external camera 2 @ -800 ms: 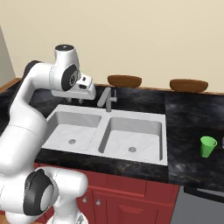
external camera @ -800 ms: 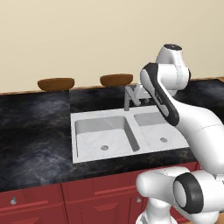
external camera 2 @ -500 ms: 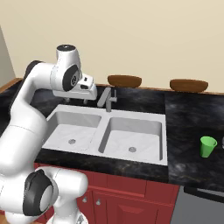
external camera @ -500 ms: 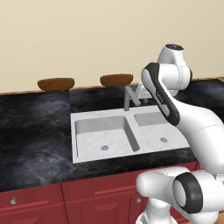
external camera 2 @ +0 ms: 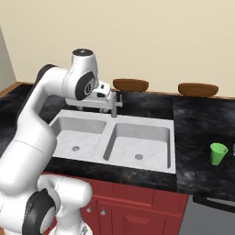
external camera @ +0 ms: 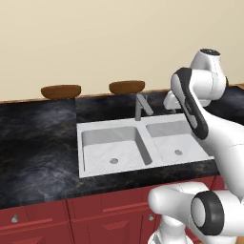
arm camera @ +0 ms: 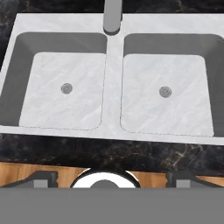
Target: Place the cup in the left basin and the teapot in the right basin of the sink.
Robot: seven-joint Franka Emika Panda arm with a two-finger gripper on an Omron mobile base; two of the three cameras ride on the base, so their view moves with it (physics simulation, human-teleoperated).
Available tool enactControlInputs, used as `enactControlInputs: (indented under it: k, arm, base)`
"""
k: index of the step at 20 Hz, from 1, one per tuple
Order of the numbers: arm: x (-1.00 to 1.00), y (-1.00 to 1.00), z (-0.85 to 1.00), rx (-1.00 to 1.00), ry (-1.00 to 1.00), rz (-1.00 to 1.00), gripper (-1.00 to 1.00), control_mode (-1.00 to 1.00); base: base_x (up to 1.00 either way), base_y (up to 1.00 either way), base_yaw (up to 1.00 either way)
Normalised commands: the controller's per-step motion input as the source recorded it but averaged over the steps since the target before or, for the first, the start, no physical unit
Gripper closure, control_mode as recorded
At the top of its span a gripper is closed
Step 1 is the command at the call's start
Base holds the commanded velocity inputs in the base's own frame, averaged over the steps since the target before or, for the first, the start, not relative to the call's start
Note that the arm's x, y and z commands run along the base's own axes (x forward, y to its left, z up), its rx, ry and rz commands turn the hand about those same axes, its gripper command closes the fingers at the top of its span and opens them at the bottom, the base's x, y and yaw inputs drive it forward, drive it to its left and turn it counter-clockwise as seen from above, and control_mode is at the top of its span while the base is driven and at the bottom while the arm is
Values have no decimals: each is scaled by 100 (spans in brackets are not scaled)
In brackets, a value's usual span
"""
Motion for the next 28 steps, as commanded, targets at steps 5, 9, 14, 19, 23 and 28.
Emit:
enactControlInputs:
  k: [5,9,14,19,23,28]
  arm:
    - [-31,-55,0,0,0,0,-100,-100]
    - [-23,-51,0,-1,0,0,-100,-100]
    - [-16,-42,0,-6,0,0,-100,-100]
    - [0,-30,-1,-13,1,0,-100,-100]
    - [0,-28,-3,-13,4,0,-100,-100]
    - [0,-27,0,-8,9,0,-100,-100]
  base:
    - [0,0,0]
    - [0,0,0]
    - [0,0,0]
    - [0,0,0]
    - [0,0,0]
    - [0,0,0]
